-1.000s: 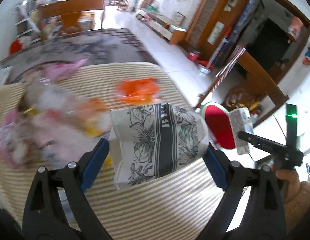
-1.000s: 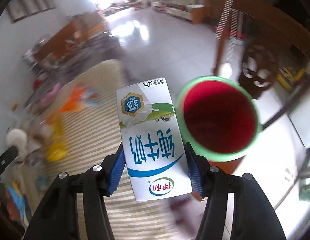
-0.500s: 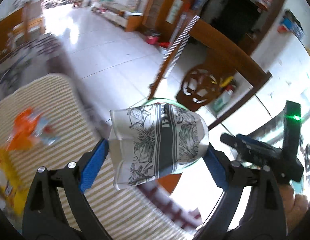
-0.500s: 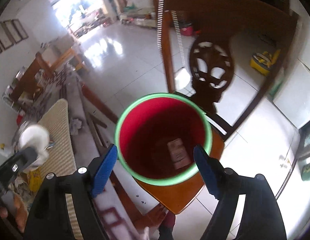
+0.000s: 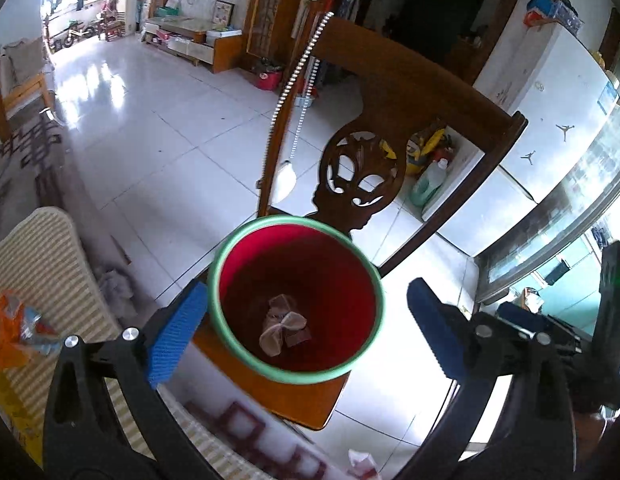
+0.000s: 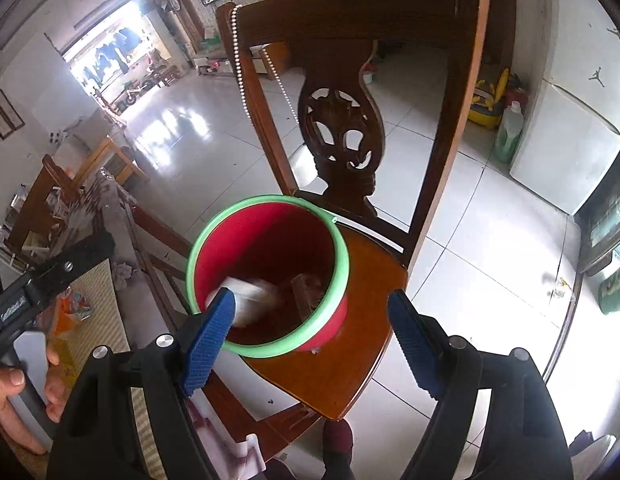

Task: Collect trash
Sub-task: 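Carry both items to the red bin and release them inside, then move both tools back over the bed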

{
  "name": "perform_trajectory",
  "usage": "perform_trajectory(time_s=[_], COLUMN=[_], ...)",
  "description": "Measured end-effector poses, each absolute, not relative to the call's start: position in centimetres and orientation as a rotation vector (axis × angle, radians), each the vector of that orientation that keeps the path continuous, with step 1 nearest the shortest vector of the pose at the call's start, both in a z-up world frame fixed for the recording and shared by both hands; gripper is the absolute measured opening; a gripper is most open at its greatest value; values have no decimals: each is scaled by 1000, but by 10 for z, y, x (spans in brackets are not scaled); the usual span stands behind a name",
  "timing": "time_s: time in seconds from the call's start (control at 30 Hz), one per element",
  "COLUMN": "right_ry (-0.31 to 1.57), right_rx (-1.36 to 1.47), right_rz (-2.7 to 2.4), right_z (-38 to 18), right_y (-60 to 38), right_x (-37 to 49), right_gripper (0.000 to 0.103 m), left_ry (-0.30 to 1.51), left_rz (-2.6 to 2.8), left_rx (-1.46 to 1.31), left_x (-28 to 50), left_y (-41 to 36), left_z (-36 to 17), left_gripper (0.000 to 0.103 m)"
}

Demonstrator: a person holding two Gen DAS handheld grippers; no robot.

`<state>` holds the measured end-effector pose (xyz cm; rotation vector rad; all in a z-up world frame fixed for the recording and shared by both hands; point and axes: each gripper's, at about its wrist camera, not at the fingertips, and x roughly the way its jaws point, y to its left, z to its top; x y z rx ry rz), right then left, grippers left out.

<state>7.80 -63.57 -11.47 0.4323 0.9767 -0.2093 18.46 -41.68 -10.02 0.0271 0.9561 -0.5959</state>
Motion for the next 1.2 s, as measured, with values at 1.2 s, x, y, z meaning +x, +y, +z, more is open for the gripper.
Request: perform_trajectory(time_s=[1.2], right_ry=[1113], right_rx=[124], right_rz=[258], right_z=[-128], right_y=[-263], right_x=[82], right_gripper=[77], left_ry=[976], left_rz=[149], left_rx=[-352], left_x=[32], left_y=[57], left_z=[-120], left_gripper=[98])
